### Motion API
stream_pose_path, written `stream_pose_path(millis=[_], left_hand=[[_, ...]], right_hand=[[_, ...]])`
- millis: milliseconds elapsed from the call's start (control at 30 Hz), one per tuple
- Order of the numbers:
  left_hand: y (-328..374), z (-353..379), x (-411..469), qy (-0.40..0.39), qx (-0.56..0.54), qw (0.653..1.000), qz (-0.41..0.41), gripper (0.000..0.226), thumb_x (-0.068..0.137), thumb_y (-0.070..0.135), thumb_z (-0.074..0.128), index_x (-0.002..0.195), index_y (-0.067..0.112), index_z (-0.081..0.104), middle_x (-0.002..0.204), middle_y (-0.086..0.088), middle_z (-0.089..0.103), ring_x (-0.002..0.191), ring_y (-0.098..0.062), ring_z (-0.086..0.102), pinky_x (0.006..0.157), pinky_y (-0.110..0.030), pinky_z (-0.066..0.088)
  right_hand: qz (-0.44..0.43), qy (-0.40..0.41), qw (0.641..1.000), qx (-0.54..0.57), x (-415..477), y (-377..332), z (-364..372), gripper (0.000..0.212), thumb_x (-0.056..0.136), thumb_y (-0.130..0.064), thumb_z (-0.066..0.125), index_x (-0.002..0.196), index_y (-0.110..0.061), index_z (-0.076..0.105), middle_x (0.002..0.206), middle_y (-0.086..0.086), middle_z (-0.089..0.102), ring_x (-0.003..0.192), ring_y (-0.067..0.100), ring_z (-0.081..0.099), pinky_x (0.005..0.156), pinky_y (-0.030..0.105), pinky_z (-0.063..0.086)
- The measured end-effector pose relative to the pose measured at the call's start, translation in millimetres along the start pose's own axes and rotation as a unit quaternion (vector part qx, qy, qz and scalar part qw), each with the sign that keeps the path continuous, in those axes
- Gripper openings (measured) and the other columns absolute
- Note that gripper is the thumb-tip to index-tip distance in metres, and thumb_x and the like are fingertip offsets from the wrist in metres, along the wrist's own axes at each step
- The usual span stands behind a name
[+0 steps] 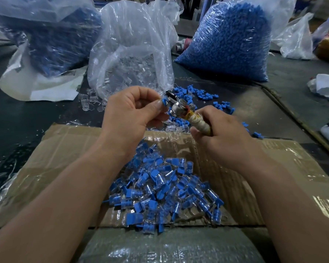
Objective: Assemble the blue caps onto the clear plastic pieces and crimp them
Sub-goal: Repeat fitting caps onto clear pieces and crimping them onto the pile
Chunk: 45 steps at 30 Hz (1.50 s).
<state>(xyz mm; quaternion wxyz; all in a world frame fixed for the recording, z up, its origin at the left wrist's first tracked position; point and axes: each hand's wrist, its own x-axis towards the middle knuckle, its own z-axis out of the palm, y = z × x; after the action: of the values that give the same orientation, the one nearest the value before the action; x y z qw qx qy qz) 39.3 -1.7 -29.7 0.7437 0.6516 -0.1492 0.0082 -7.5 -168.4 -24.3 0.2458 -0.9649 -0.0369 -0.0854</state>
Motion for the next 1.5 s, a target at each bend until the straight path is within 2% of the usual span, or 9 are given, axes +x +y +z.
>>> stream_pose_path(millis=[400, 633, 833, 1000, 1167, 1300, 1400, 1500], left_hand=[[-1.4, 1.0, -1.2, 0.004, 0.035, 0.999, 0.026, 0.019, 0.084, -0.005, 0.057, 0.076, 0.012, 0.058, 0.058, 0.006, 0.067, 0.054, -0.010, 0.066, 0.052, -0.021, 0.054], [-3.0, 1.3, -1.4, 0.016, 0.058, 0.998, 0.032, 0.022, 0.084, -0.006, 0.057, 0.074, 0.015, 0.057, 0.055, 0.009, 0.065, 0.050, -0.006, 0.063, 0.049, -0.017, 0.051], [-3.6, 1.7, -2.0, 0.029, 0.066, 0.997, 0.030, 0.024, 0.084, -0.005, 0.059, 0.072, 0.016, 0.057, 0.055, 0.009, 0.065, 0.048, -0.006, 0.062, 0.049, -0.016, 0.050], [-2.1, 1.5, -2.2, 0.033, 0.083, 0.995, 0.038, 0.026, 0.084, -0.004, 0.059, 0.071, 0.018, 0.057, 0.054, 0.009, 0.064, 0.049, -0.006, 0.062, 0.050, -0.017, 0.051], [-1.6, 0.1, -1.1, 0.044, 0.063, 0.997, 0.008, 0.022, 0.084, -0.003, 0.060, 0.072, 0.016, 0.059, 0.056, 0.006, 0.065, 0.053, -0.007, 0.063, 0.052, -0.018, 0.052], [5.2, -9.3, 2.9, 0.069, -0.004, 0.998, -0.007, 0.016, 0.082, 0.000, 0.062, 0.075, 0.015, 0.062, 0.063, 0.000, 0.069, 0.056, -0.011, 0.065, 0.052, -0.019, 0.052], [10.5, -12.2, 2.9, 0.048, -0.038, 0.998, -0.027, 0.012, 0.076, 0.005, 0.066, 0.073, 0.017, 0.067, 0.065, -0.001, 0.068, 0.054, -0.011, 0.062, 0.048, -0.019, 0.049], [13.3, -13.7, 1.5, -0.023, -0.032, 0.998, -0.050, 0.010, 0.060, 0.019, 0.069, 0.070, 0.019, 0.070, 0.063, 0.001, 0.067, 0.050, -0.008, 0.058, 0.042, -0.015, 0.042]], right_hand=[[-0.006, 0.020, 1.000, -0.012, 4.3, -1.9, 3.4, 0.023, 0.087, -0.019, 0.057, 0.075, -0.029, 0.041, 0.068, -0.012, 0.045, 0.063, 0.004, 0.041, 0.054, 0.024, 0.031], [-0.006, 0.025, 1.000, -0.018, 6.2, -1.4, 5.6, 0.008, 0.086, -0.015, 0.057, 0.084, -0.019, 0.050, 0.069, -0.008, 0.049, 0.065, 0.009, 0.045, 0.059, 0.027, 0.038], [-0.004, 0.029, 0.999, -0.030, 4.8, -4.0, 8.6, 0.012, 0.085, -0.016, 0.058, 0.083, -0.021, 0.047, 0.071, -0.007, 0.051, 0.064, 0.008, 0.045, 0.057, 0.028, 0.037], [-0.010, 0.047, 0.999, -0.026, 3.1, -4.6, 9.0, 0.011, 0.086, -0.016, 0.058, 0.082, -0.021, 0.049, 0.073, -0.002, 0.054, 0.066, 0.016, 0.048, 0.058, 0.032, 0.039], [-0.011, 0.043, 0.998, -0.037, 4.2, 0.6, 10.6, 0.014, 0.084, -0.013, 0.057, 0.086, -0.023, 0.048, 0.075, -0.009, 0.046, 0.069, 0.011, 0.041, 0.056, 0.021, 0.030], [-0.006, 0.008, 0.999, -0.050, 5.6, 7.7, 8.7, 0.022, 0.081, -0.011, 0.060, 0.090, -0.027, 0.047, 0.084, -0.008, 0.048, 0.077, 0.011, 0.043, 0.059, 0.015, 0.029], [-0.019, -0.012, 0.998, -0.058, 4.8, 9.1, 7.8, 0.015, 0.081, -0.021, 0.064, 0.091, -0.022, 0.053, 0.086, -0.007, 0.053, 0.077, 0.010, 0.044, 0.059, 0.018, 0.030], [-0.027, -0.050, 0.997, -0.060, 4.9, 8.8, 9.5, 0.018, 0.079, -0.032, 0.068, 0.090, -0.026, 0.055, 0.084, -0.012, 0.054, 0.074, 0.004, 0.046, 0.059, 0.020, 0.033]])
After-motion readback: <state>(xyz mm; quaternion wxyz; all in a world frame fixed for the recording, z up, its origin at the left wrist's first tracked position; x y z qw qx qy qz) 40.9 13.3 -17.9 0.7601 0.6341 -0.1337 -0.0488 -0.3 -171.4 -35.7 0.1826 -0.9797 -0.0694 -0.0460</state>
